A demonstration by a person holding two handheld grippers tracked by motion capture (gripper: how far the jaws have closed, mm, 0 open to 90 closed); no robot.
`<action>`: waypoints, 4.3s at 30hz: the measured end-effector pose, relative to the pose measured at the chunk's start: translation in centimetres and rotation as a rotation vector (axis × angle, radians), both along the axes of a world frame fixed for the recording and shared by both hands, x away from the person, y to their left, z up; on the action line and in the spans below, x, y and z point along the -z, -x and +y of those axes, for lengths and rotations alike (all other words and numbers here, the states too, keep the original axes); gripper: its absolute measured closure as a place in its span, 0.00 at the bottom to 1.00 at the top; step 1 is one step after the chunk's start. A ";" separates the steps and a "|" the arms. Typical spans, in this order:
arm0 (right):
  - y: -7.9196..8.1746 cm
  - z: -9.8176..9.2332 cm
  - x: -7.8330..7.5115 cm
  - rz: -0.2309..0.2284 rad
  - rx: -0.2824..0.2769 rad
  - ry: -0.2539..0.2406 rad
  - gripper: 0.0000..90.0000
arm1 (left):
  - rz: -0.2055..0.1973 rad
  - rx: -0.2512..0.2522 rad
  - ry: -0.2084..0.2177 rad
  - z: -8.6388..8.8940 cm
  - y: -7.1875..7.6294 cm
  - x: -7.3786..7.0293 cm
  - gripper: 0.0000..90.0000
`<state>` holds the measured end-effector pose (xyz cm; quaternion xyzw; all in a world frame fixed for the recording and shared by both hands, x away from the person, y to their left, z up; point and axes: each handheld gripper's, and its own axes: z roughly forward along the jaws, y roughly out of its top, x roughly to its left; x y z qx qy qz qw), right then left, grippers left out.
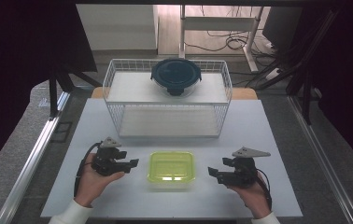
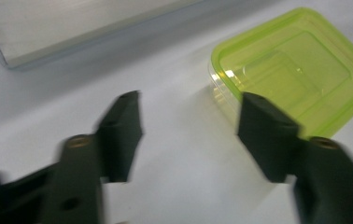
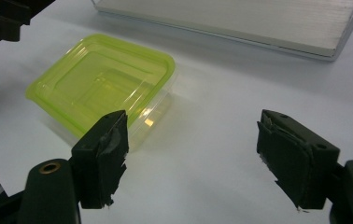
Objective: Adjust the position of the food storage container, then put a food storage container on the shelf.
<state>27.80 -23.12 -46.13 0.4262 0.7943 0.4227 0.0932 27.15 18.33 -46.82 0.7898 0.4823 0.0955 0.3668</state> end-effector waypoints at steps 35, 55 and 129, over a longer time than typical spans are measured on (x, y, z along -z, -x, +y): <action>-2.2 3.9 1.8 0.146 -0.067 -0.086 0.37 | 0.141 -0.027 0.228 -0.2 -0.7 3.1 0.32; -3.9 4.2 3.7 0.240 -0.045 -0.159 0.49 | 0.210 -0.004 0.351 -1.6 -2.2 4.7 0.36; -4.7 3.0 -2.5 0.241 -0.114 -0.371 0.87 | 0.181 0.108 0.571 -1.5 -3.6 -1.7 0.86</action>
